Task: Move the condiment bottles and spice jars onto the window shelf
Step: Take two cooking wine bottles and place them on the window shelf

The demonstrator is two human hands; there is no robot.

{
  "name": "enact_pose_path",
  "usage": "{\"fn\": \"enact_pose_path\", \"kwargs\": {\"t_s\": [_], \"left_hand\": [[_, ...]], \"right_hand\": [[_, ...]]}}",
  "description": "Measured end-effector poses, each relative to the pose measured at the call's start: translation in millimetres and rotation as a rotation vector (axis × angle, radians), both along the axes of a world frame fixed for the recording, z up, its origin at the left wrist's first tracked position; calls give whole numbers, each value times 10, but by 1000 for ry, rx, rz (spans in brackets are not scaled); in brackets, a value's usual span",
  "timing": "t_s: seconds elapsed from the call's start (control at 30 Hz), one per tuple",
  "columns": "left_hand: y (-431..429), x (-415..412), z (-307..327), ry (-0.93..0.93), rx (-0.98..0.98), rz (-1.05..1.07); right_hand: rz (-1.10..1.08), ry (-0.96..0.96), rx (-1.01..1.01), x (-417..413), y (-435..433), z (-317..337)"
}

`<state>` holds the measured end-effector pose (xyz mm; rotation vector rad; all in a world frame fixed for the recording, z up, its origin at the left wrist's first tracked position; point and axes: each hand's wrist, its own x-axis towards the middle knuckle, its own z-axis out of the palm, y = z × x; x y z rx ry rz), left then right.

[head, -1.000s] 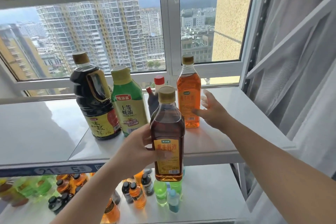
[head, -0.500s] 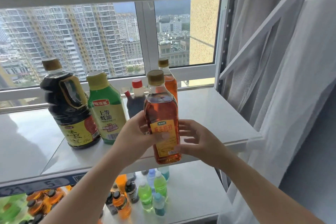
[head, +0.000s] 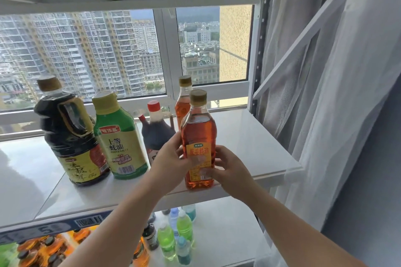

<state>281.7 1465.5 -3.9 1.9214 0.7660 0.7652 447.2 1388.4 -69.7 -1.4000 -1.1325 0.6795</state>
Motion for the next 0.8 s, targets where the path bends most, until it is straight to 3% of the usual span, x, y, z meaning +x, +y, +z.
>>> {"fn": "enact_pose_path", "kwargs": {"t_s": [0.8], "left_hand": [[84, -45, -165, -43, 147, 195]], "right_hand": [[50, -91, -21, 72, 309, -93]]}}
